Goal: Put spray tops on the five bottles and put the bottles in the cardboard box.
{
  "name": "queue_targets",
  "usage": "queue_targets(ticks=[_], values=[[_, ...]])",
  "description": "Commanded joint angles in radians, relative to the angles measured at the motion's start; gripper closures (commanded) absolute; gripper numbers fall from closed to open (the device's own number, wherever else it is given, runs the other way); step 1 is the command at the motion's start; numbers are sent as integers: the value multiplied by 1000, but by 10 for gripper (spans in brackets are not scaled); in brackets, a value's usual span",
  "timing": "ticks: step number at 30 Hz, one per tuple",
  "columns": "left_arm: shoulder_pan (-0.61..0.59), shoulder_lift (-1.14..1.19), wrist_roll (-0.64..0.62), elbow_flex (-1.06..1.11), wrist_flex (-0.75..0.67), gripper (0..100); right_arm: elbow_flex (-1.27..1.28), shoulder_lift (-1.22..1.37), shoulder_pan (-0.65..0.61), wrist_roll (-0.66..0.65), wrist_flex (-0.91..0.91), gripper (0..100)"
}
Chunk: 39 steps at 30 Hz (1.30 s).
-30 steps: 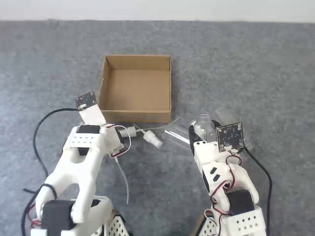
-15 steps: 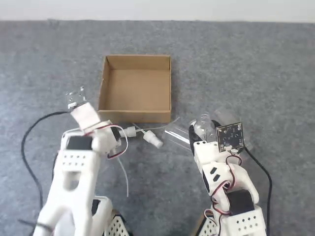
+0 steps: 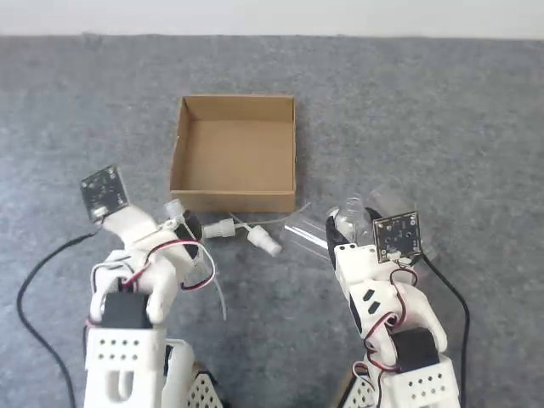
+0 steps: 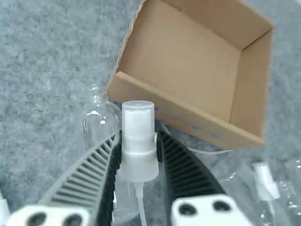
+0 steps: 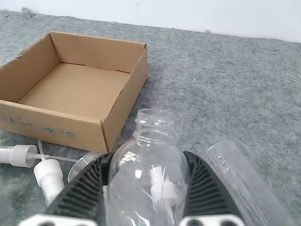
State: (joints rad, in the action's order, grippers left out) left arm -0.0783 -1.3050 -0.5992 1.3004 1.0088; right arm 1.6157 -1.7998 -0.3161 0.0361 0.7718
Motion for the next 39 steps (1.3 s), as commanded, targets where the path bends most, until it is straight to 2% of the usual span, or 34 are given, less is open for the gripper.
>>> queue_targets(ticks=[1,14,19,27,39], values=[[-5,-100,-23,5,8,988,-20,-16,5,-14,-2,972],[-6,-390,-25,53,5,988,-37,-16,-2,-8,-8,972],[-6,-517,-25,54,-52,988,-55,-16,-5,-6,-2,972],[-5,-514,-25,-15,-92,988,-55,-16,-4,-6,-5,972],[5,-514,-25,-27,-468,988,-94,-16,-5,-5,-5,972]])
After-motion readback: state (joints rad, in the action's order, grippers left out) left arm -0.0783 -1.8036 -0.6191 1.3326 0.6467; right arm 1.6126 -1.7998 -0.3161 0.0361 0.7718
